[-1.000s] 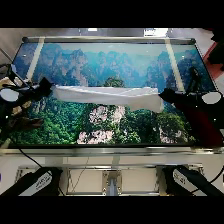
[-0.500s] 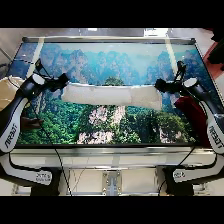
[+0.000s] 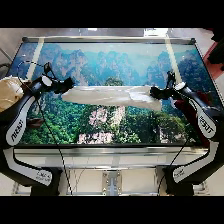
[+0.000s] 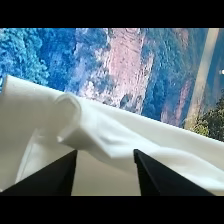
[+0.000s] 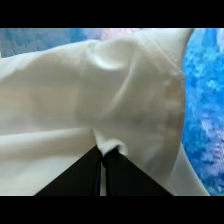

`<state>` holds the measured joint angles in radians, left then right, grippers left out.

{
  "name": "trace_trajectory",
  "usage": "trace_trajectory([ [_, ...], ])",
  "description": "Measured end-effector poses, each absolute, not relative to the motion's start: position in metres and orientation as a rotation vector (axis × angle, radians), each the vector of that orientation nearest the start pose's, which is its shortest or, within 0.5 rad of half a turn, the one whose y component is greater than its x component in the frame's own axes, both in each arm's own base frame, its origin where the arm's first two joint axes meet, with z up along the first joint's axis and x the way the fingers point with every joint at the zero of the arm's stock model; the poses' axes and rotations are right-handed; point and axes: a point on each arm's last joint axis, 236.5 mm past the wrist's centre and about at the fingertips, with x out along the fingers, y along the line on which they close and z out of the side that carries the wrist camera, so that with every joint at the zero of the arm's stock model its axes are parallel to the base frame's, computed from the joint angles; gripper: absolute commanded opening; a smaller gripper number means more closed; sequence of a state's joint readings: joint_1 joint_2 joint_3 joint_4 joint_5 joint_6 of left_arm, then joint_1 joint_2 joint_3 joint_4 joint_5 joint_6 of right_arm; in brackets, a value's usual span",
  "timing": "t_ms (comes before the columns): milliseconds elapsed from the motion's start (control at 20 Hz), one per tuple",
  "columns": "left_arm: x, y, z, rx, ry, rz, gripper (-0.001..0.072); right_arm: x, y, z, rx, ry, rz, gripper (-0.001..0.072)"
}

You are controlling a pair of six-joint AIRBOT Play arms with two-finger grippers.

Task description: Fold the shirts.

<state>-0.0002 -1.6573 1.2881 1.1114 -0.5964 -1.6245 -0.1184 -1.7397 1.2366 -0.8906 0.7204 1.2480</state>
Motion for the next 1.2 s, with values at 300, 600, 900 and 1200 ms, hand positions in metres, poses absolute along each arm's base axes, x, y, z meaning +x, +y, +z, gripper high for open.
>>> trace_trajectory([
  [300, 0.533, -0.056, 0.023, -0.527, 0.832, -0.059, 0.0523, 0.511, 0.019, -0.013, 0.445, 0.924, 0.179, 0.0481],
  [600, 0.53, -0.049, 0.138, -0.48, 0.565, -0.101, 0.0523, 0.483, -0.042, 0.007, 0.513, 0.939, 0.143, 0.06],
  [900, 0.525, -0.06, 0.203, -0.407, 0.379, -0.149, 0.0524, 0.47, -0.032, -0.066, 0.712, 1.081, 0.277, 0.0657],
  [1200, 0.525, -0.098, 0.242, -0.345, 0.234, -0.219, 0.0523, 0.483, -0.012, -0.09, 0.783, 1.065, 0.389, 0.065],
])
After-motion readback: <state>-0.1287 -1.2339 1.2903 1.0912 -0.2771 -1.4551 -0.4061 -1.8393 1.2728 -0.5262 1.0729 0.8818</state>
